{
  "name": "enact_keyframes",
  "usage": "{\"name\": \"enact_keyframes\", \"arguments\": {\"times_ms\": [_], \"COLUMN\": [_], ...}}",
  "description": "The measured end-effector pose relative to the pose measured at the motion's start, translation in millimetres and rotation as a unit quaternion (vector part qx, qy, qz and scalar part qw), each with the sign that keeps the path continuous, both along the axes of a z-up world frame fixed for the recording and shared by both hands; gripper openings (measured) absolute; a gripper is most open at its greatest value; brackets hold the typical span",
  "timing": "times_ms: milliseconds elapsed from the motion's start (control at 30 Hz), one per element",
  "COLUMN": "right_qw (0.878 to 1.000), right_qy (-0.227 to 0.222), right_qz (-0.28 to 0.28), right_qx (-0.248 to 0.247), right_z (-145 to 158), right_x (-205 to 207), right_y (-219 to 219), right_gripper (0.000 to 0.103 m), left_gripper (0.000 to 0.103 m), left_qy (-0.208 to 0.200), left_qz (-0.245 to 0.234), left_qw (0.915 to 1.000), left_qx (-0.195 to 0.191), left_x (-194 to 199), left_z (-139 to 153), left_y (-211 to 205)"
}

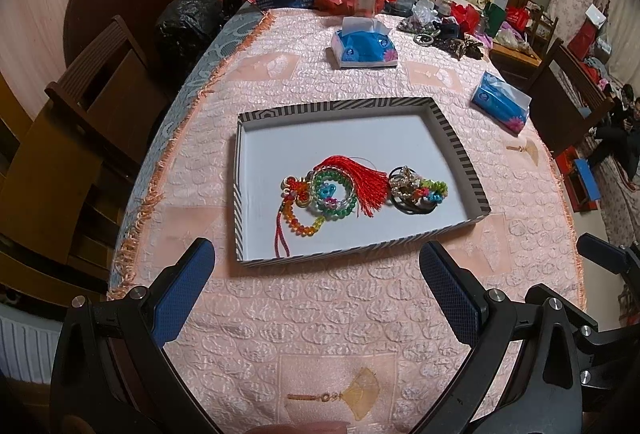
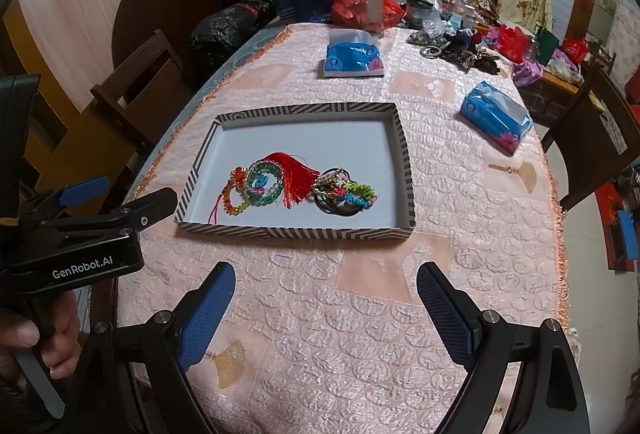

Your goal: Organize jewelry

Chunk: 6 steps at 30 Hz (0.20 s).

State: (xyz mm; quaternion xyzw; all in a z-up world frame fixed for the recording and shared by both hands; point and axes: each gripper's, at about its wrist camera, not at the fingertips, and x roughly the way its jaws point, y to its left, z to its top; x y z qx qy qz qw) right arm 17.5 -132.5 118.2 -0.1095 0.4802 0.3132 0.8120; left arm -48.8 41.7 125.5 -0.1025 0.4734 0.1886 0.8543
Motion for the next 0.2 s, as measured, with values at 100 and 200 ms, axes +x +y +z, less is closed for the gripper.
{"name": "enact_keyframes", "arguments": {"times_ms": [100, 200], "right_qw": [1.0, 1.0], "right_qy": [0.001, 0.002], "right_qz": [-0.001, -0.001], "right_qx": [0.0, -0.001], "right_z": [-0.3, -0.8], "right_x": [-0.6, -0.1], "right_y": [0.7, 1.2], "right_gripper": [0.091, 0.091], "left_gripper": [0.102, 0.102], "left_qy": [-0.002, -0.004], "left_qz": [-0.003, -0.006], "left_qw": [1.0, 1.0], "left_qx": [0.003, 0.002], "left_x": [-0.8, -0.7], "left_z": [-0.1, -0.4], "left_y": [-1.1, -1.6]}}
